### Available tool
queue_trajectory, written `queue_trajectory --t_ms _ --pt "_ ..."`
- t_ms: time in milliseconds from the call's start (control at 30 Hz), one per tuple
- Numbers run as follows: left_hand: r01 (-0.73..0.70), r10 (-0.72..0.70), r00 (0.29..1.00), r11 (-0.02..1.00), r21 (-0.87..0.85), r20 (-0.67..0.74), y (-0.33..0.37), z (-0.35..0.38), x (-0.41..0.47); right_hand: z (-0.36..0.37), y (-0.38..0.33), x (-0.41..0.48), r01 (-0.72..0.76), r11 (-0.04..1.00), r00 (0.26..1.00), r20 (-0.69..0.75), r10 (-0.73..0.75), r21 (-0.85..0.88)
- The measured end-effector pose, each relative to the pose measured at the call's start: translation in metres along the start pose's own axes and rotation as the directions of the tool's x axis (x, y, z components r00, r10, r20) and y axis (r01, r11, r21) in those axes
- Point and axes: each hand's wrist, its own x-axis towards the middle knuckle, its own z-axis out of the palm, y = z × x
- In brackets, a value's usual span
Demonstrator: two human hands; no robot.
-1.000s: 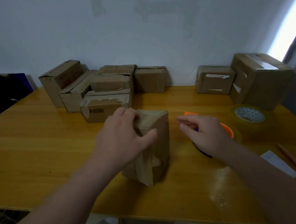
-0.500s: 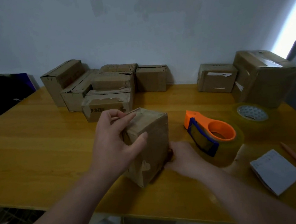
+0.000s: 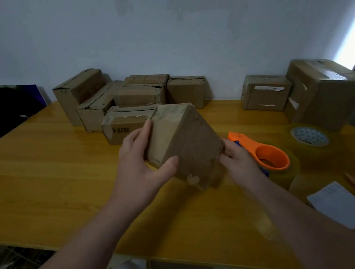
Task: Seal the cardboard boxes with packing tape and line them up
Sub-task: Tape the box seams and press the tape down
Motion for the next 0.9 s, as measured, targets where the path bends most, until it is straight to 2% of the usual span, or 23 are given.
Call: queue_trajectory --t_ms 67,133,233,300,433,500,567,667,767,833,900 --pt "0.059 -0.052 0.996 0.992 -0.112 0.066 0.002 0.001 0.004 -0.008 -0.013 0.001 -0.007 0.985 1.0 -0.001 0.007 0.171" --pt "0.153 -0.123 0.981 0.967 -0.203 0.152 -0.006 0.001 0.009 -0.015 -0.022 0.001 -0.019 0.966 0.999 -0.026 0.026 0.256" --pt "0.266 -0.171 0.927 0.927 -0.263 0.334 -0.019 -0.001 0.016 -0.023 -0.029 -0.003 0.026 0.966 0.994 -0.111 0.003 0.256" --pt "0.317 -0.193 0.898 0.907 -0.277 0.396 -0.023 0.0 0.019 -0.025 -0.031 -0.008 0.067 0.969 0.988 -0.155 -0.03 0.24" --pt "0.402 -0.307 0.902 0.852 -0.334 0.302 -0.03 0.012 0.026 -0.022 -0.027 -0.017 0.07 0.981 0.983 -0.177 -0.038 0.179" --pt "0.384 -0.321 0.916 0.875 -0.296 0.24 -0.031 0.016 0.03 -0.018 -0.023 -0.019 0.055 0.983 0.983 -0.181 -0.022 0.176" --pt "0.34 -0.304 0.933 0.922 -0.187 0.195 -0.029 0.018 0.033 -0.014 -0.02 -0.021 0.023 0.98 0.985 -0.17 0.011 0.197" --pt "0.186 -0.208 0.964 0.973 0.137 0.168 -0.017 0.02 0.034 -0.007 -0.013 -0.025 -0.038 0.976 0.991 -0.114 0.063 0.213" --pt "-0.139 -0.02 0.947 0.876 0.463 0.321 0.004 0.025 0.033 -0.003 -0.008 -0.025 -0.075 0.974 0.991 -0.096 0.097 0.214" --pt "-0.307 0.047 0.892 0.794 0.525 0.45 0.017 0.035 0.032 -0.002 -0.007 -0.025 -0.076 0.975 0.989 -0.107 0.1 0.207" --pt "-0.389 0.065 0.855 0.737 0.553 0.515 0.023 0.049 0.034 -0.002 -0.009 -0.024 -0.07 0.98 0.987 -0.131 0.095 0.184"
